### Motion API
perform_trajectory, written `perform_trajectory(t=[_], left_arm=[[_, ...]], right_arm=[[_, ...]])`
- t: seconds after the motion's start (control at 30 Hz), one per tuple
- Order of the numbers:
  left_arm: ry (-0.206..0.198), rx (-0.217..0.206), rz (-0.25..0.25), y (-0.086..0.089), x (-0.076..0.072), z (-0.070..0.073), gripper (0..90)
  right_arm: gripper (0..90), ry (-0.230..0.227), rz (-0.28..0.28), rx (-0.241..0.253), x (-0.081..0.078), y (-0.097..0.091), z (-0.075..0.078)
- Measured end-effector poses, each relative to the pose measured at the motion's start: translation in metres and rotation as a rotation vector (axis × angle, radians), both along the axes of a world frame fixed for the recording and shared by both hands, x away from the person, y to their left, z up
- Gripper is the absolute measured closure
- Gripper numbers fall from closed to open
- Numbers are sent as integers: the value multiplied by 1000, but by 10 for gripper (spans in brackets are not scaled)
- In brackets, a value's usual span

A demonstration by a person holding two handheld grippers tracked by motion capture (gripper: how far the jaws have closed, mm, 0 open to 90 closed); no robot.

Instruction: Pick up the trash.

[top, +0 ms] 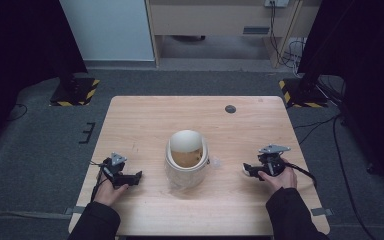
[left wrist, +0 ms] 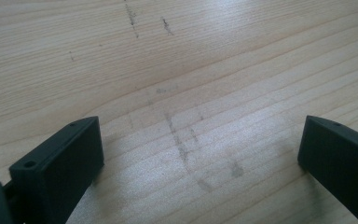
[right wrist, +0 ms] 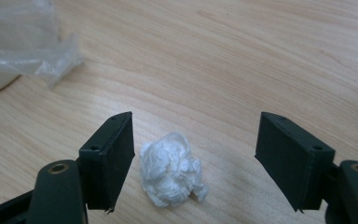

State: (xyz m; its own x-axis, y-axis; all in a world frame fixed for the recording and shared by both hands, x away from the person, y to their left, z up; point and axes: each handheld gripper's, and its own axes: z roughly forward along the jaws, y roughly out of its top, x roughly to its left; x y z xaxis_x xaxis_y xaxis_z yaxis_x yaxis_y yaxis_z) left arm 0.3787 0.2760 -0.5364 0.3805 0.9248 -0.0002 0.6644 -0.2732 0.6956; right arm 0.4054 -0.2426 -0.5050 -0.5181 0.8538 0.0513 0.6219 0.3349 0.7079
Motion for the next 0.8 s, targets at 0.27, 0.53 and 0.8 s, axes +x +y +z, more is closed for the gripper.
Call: perform_trajectory(t=[0.27, 0.53, 0.8], left_arm=[[0, 0, 0, 0, 0, 0, 0], [0, 0, 0, 0, 0, 0, 0], [0, 0, 0, 0, 0, 0, 0]], right_arm=[[367, 46, 26, -19, -3, 2, -3], [448, 93, 50, -43, -5, 6, -6], [548, 110, 62, -77, -5, 10, -10]])
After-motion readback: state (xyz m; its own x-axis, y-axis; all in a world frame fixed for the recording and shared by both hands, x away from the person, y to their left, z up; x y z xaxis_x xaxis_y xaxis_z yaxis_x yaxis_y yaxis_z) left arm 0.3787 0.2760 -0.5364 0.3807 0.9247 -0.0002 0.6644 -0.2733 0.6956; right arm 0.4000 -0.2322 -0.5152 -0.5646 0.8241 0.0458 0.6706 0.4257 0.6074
